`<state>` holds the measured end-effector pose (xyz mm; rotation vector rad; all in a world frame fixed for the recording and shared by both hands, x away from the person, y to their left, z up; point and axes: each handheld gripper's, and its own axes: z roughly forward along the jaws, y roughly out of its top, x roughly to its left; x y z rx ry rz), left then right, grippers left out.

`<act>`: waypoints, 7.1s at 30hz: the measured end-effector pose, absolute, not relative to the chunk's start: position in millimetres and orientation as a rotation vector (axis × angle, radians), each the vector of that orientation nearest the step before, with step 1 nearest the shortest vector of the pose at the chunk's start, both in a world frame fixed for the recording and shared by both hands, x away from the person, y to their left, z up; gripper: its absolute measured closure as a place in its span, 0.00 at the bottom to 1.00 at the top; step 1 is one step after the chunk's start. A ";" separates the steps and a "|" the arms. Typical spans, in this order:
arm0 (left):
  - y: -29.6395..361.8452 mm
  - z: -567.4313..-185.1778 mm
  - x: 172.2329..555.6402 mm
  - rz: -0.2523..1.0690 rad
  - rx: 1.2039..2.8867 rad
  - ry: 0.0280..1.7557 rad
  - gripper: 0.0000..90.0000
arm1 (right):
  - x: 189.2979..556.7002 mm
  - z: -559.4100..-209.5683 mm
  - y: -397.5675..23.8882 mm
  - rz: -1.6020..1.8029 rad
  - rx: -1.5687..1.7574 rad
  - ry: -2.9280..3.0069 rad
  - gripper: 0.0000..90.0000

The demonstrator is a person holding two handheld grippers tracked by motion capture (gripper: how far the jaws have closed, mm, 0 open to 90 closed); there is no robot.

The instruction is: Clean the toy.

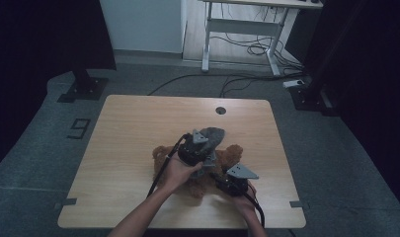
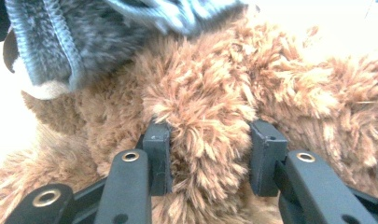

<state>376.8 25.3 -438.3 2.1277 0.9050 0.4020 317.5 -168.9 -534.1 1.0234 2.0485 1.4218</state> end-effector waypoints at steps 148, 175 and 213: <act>11.0 -391.9 354.1 0.391 2.093 0.740 0.84 | 317.0 -537.4 -166.7 1.431 1.037 2.017 0.65; 26.2 -432.5 383.6 0.459 2.219 0.920 0.84 | 316.1 -538.4 -164.9 1.414 1.031 2.001 0.65; 194.2 -500.8 370.4 0.170 1.956 1.275 0.84 | 329.6 -531.4 -177.1 1.458 1.227 2.118 0.34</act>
